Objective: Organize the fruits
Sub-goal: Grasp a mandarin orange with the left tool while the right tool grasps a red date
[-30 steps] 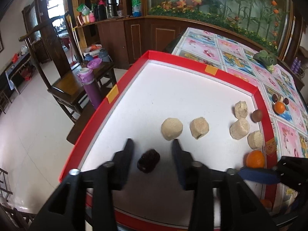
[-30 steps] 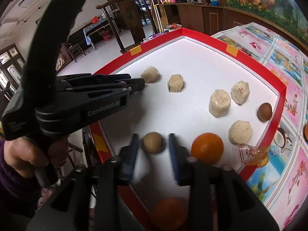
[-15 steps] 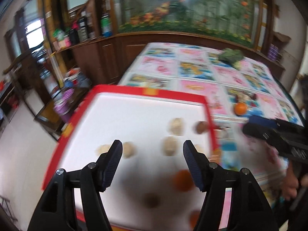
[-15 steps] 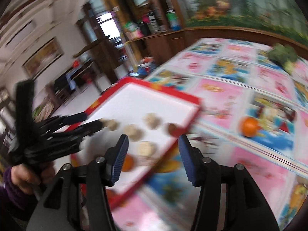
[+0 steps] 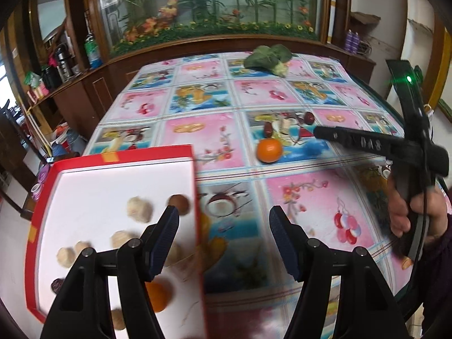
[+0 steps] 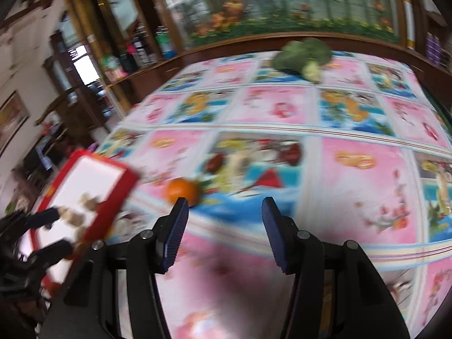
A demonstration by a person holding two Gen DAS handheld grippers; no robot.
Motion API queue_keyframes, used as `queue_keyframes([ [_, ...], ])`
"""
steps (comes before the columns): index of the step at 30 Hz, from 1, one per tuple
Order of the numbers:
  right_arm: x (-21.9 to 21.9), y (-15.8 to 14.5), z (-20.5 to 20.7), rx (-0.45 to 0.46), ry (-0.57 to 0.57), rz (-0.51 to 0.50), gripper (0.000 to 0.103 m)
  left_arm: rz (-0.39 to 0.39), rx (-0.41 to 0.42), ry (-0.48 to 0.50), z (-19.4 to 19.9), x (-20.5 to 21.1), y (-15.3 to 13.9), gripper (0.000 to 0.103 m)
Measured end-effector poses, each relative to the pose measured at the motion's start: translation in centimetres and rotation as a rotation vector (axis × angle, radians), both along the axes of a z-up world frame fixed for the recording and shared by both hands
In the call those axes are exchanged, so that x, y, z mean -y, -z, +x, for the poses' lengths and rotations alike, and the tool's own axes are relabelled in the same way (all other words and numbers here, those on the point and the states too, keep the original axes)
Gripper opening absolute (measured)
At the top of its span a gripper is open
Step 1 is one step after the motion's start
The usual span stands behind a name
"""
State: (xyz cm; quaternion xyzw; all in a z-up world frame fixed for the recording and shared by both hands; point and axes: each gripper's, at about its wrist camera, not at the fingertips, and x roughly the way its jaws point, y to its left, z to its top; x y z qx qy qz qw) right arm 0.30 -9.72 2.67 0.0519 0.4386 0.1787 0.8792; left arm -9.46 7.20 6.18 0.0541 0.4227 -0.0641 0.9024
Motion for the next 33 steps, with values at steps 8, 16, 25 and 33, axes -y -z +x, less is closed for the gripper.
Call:
queue_keyframes([
  [8,4.7,0.5,3.2,-0.022,0.160,0.059,0.055,-0.008,-0.047,0.055,2.3,2.7,1.2,0.066],
  [16,3.1,0.9,5.4,-0.011,0.163,0.003,0.041,-0.038,-0.084,0.046,6.2,3.9,1.8,0.066],
  [25,1.7,2.5,7.3,-0.034,0.165,-0.142,0.032,-0.054,-0.135,0.025,9.2,5.1,3.5,0.066],
  [33,1.5,2.4,7.3,-0.037,0.161,-0.198,0.022,-0.063,-0.162,0.009,10.4,5.6,4.6,0.037],
])
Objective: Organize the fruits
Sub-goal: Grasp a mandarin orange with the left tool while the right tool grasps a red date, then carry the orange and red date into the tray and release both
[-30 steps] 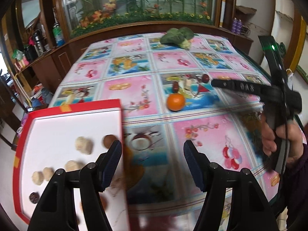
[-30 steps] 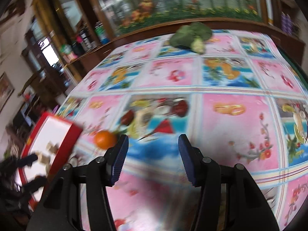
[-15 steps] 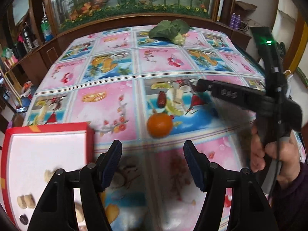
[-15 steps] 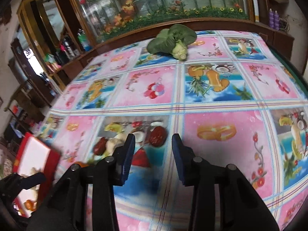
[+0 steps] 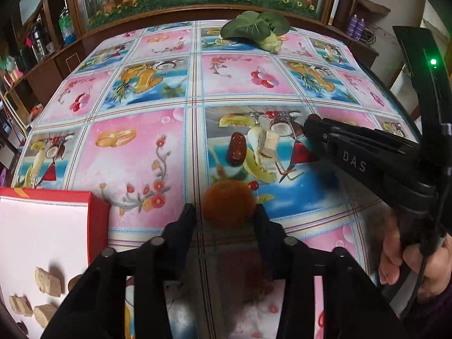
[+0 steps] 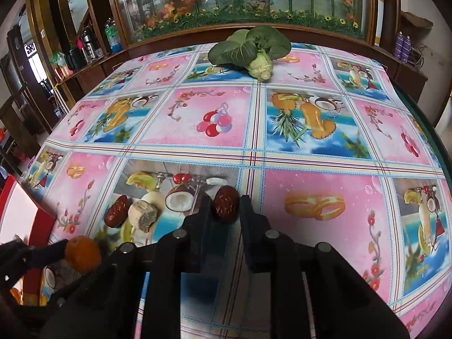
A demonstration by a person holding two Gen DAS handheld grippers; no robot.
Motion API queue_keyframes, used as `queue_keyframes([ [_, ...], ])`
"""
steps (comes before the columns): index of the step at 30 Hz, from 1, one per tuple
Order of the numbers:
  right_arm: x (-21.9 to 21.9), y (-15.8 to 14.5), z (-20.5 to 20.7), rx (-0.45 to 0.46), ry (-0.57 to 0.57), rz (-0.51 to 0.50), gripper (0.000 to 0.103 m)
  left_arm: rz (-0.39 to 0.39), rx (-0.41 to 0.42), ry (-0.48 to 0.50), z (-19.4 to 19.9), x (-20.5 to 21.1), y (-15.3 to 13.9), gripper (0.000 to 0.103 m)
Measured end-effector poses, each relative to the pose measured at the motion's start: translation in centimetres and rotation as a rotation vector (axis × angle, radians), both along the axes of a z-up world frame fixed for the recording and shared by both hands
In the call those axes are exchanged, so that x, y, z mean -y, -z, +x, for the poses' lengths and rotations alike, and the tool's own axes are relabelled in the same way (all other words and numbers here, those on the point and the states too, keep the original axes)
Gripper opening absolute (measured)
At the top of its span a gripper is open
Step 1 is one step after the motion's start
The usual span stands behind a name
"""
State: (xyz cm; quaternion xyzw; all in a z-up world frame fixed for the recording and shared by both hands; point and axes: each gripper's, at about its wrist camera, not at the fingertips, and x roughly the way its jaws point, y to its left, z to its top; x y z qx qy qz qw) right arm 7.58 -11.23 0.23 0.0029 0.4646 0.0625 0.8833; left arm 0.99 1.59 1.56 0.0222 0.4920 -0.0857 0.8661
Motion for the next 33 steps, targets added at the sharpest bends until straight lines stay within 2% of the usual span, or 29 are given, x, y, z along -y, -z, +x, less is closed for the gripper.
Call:
queue_keyframes([
  [7,0.7,-0.3,-0.2,-0.025,0.007,0.054,0.022,-0.003,0.023,-0.028,0.3,0.2,0.0,0.035],
  [11,0.9,-1.1,-0.7,-0.008,0.012,0.089,0.022,0.002,0.056,-0.037,-0.5,0.3,-0.9,0.034],
  [15,1.0,-2.0,-1.4,0.016,0.008,0.137,0.022,-0.009,0.131,-0.036,-2.9,-0.5,-3.3,0.034],
  [19,0.8,-3.7,-2.7,0.085,-0.037,0.223,0.022,-0.022,0.215,-0.069,-6.3,-3.5,-6.4,0.034],
  [22,-0.8,-4.6,-4.1,0.125,-0.102,0.276,0.022,0.013,0.266,-0.119,-9.0,-6.8,-7.7,0.034],
  [24,-2.1,-4.8,-4.8,0.115,-0.151,0.323,0.022,0.042,0.277,-0.170,-10.9,-9.7,-8.0,0.034],
  [29,-7.8,-5.3,-8.0,0.103,-0.331,0.377,0.022,0.089,0.249,-0.307,-14.2,-16.1,-7.3,0.034],
  [33,-12.8,-5.1,-10.7,0.062,-0.466,0.393,0.022,0.126,0.211,-0.356,-15.8,-18.6,-5.9,0.034],
])
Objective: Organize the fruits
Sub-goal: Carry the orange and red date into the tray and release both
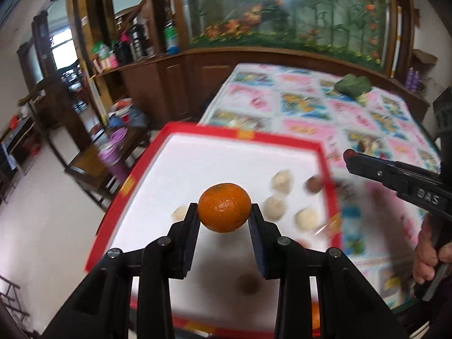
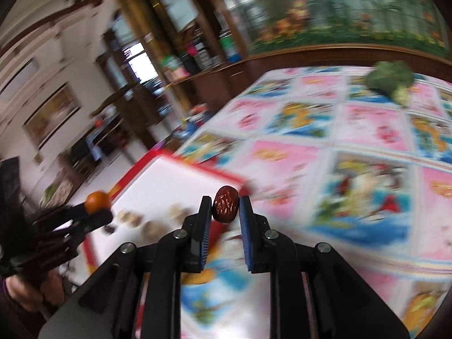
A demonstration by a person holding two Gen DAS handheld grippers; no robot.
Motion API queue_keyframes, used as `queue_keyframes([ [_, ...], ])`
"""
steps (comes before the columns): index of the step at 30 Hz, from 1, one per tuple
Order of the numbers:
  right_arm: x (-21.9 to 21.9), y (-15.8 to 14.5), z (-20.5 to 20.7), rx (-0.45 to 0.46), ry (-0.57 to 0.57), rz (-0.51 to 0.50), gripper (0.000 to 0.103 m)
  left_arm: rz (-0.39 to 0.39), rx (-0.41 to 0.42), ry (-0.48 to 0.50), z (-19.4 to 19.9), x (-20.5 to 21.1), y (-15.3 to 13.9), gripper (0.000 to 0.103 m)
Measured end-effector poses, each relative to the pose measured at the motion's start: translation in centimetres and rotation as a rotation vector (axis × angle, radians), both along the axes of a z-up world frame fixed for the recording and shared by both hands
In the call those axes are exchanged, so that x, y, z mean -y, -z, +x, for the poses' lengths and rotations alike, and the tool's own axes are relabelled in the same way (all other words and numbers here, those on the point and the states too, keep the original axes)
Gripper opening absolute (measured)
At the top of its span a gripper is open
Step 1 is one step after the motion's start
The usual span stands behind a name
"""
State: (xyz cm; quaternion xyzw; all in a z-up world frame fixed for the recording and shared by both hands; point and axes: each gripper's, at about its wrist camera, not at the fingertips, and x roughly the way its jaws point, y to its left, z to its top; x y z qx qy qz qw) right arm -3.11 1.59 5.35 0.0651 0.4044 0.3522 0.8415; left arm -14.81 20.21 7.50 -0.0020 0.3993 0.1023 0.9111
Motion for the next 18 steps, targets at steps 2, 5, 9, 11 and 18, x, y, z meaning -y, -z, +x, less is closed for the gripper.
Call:
queue_keyframes([
  [2,-2.5,0.3,-1.2,-0.013,-0.068,0.005,0.022,-0.002,-0.023,-0.002,-0.3,-0.5,0.9,0.034],
  [5,-5.9,0.9,-2.7,-0.011,-0.148,-0.024,0.022,-0.016,-0.042,-0.005,-0.5,-1.1,1.9,0.034],
  [9,-8.3,1.8,-3.4,-0.047,-0.202,-0.036,0.022,-0.012,-0.047,-0.008,-0.7,-1.5,2.4,0.034],
  [11,-9.2,2.2,-3.7,-0.066,-0.233,-0.039,0.022,0.002,-0.052,-0.015,-1.0,-1.8,2.7,0.034],
  [18,-12.7,3.5,-5.7,-0.065,-0.327,-0.128,0.022,-0.008,-0.075,-0.036,-1.1,-3.1,3.7,0.034],
])
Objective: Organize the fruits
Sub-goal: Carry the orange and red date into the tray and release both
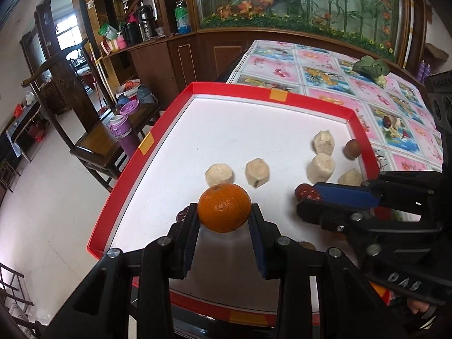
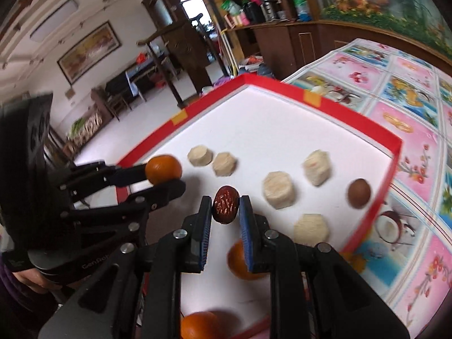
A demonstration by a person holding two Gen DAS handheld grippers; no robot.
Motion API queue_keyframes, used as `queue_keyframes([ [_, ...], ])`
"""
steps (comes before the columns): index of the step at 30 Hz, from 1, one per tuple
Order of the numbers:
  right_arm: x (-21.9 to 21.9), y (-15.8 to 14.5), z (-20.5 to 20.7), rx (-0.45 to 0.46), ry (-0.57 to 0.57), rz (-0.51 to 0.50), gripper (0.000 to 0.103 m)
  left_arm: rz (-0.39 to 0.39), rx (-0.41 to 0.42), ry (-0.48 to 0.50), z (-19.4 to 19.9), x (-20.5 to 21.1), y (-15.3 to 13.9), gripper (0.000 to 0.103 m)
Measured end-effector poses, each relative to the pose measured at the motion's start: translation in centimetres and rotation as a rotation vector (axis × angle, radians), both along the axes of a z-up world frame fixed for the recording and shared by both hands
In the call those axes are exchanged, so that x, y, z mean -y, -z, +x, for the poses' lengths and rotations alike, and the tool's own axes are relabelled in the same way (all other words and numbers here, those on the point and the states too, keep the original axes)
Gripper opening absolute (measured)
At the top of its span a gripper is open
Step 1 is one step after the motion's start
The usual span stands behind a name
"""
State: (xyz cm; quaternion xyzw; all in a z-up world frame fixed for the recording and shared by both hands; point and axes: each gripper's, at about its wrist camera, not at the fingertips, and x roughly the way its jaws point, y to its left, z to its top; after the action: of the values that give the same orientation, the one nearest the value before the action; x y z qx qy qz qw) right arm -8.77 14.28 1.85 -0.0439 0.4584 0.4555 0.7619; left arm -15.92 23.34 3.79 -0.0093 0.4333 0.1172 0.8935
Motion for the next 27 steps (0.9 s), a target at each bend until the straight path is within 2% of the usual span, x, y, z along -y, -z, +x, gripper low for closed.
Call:
queue_keyframes([
  [4,-1.5,1.1,-0.3,0.026,-0.009,-0.070,0.022,0.025,0.001,0.008,0.2,0.2,0.1,0.034],
  [12,-1.4,1.2,0.1,0.015,-0.010,-0.071,0.023,0.057,-0.010,-0.005,0.3,0.3,0.2,0.036],
  [16,-1.5,1.0,-0.1,0.028,-0.021,-0.079,0.027,0.045,-0.019,-0.045,0.2,-0.4,0.1,0.051],
  [19,-0.9,0.7,0.1,-0.006,-0.027,-0.048,0.042,0.038,-0.005,-0.064,0.0,-0.7,-0.5,0.063],
  [20,-0.5,0.5,0.3,-0.023,-0.024,-0.027,0.052,0.038,0.002,-0.065,0.0,-0.6,-0.7,0.064],
  [21,-0.1,0.2,0.5,-0.029,-0.020,-0.006,0.057,0.039,0.007,-0.065,0.1,-0.4,-0.9,0.065],
  [23,0.9,-0.6,0.8,-0.021,-0.008,0.043,0.057,0.038,0.023,-0.062,0.3,0.1,-1.6,0.071],
  [27,3.9,-2.4,2.0,0.004,0.045,0.128,0.057,0.043,0.062,-0.022,1.2,2.1,-3.2,0.072],
])
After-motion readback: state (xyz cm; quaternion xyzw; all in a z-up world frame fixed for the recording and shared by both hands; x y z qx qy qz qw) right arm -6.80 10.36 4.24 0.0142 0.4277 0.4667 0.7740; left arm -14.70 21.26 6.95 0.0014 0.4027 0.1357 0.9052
